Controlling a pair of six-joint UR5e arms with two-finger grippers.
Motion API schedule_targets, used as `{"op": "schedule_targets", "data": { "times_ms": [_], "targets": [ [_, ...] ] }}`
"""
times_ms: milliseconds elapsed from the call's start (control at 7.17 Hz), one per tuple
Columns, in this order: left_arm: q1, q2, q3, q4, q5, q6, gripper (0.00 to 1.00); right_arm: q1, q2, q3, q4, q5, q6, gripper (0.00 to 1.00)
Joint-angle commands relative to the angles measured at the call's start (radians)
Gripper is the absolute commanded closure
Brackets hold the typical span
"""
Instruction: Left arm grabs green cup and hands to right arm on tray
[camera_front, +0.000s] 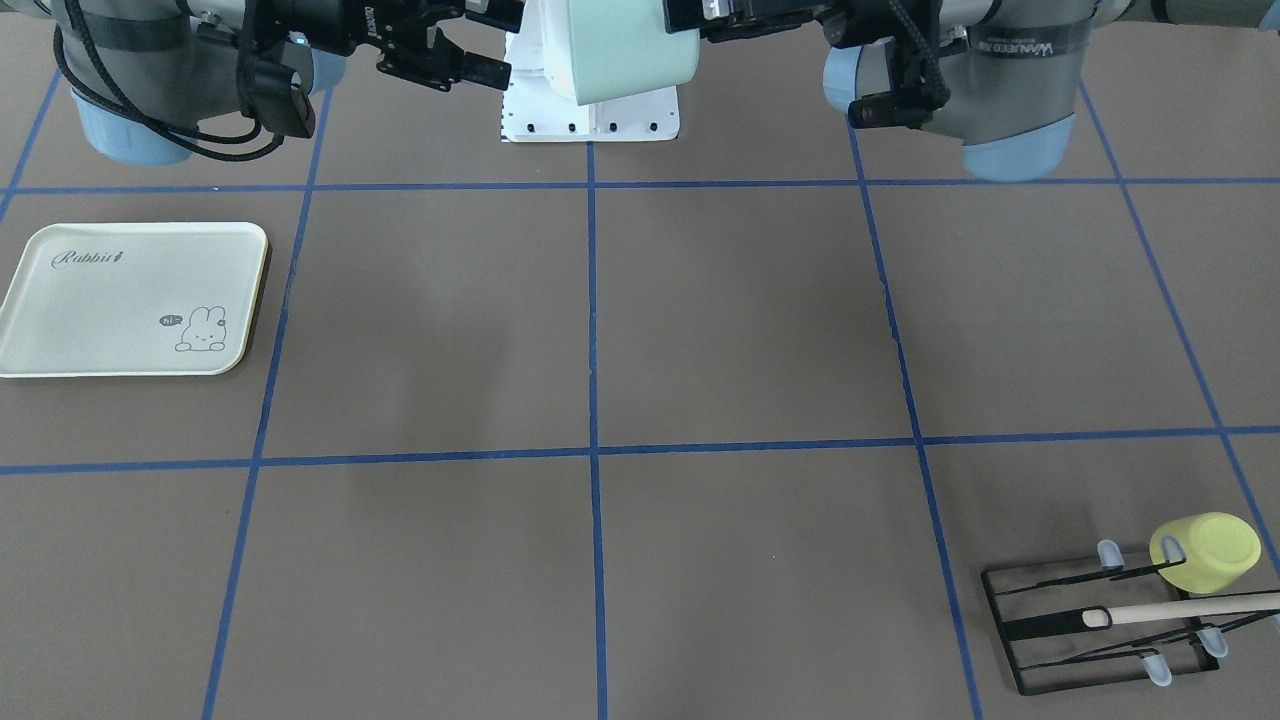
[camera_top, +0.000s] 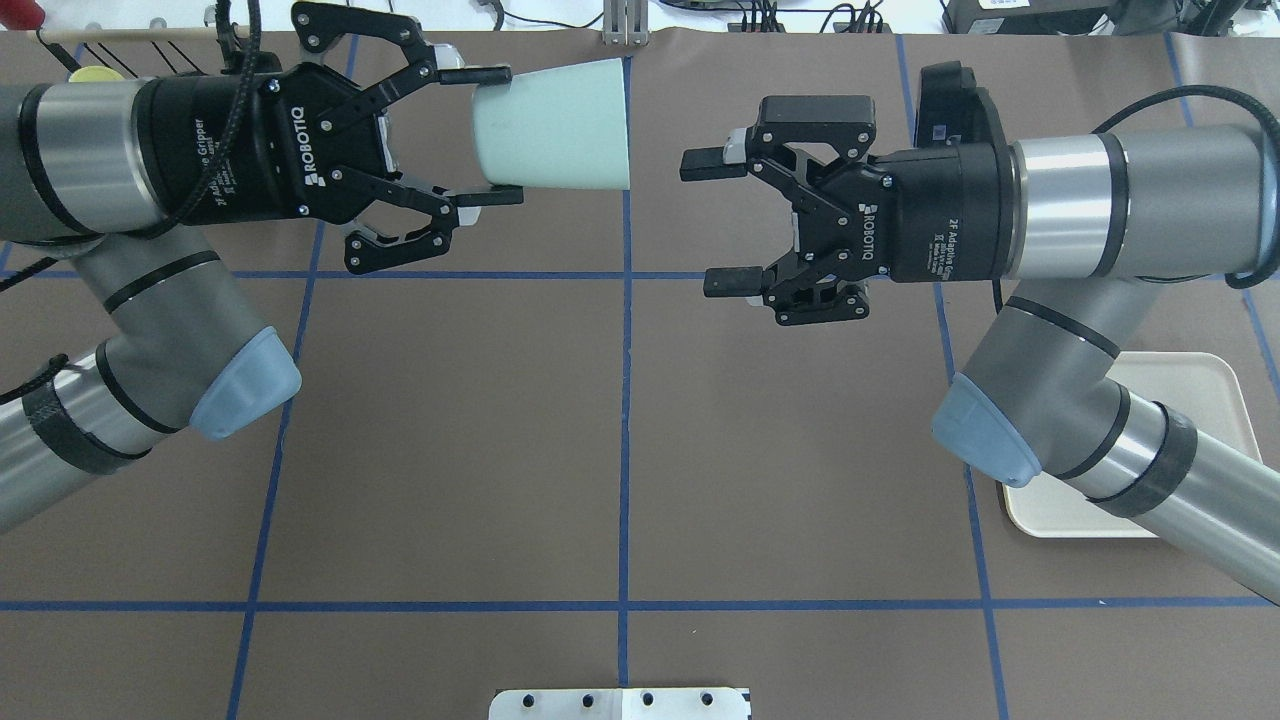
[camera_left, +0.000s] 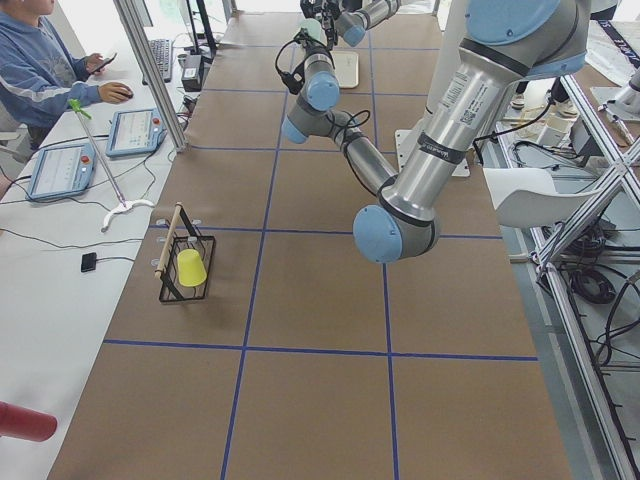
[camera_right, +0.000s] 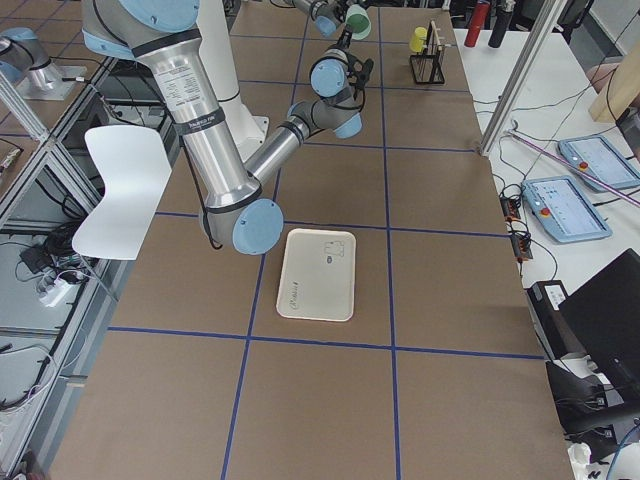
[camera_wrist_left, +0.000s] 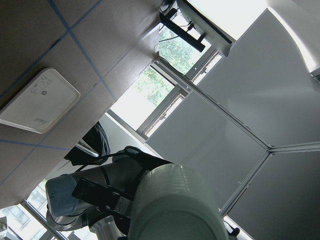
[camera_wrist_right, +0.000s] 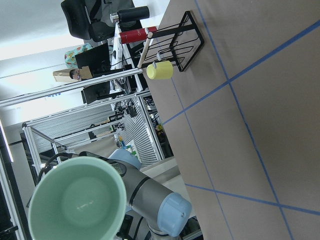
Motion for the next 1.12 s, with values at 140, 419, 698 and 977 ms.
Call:
{"op": "schedule_targets", "data": {
  "times_ms": [140, 419, 698, 977],
  "targets": [
    [0.005, -0.001, -0.010, -0.003, 0.000, -0.045, 1.00, -0.025, 0.016, -0.001, 0.004, -0.041, 0.001, 0.01],
    [0.005, -0.001, -0.013, -0.003, 0.000, -0.062, 1.00, -0.025, 0.019, -0.002, 0.004, -0.052, 0.001, 0.02],
    [0.005, -0.001, -0.026, -0.008, 0.000, -0.114, 1.00, -0.026, 0.019, -0.002, 0.004, -0.052, 0.001, 0.02],
    [0.017, -0.002, -0.026, -0.008, 0.000, -0.137, 1.00, -0.030, 0.024, -0.002, 0.004, -0.055, 0.001, 0.02]
  ]
}}
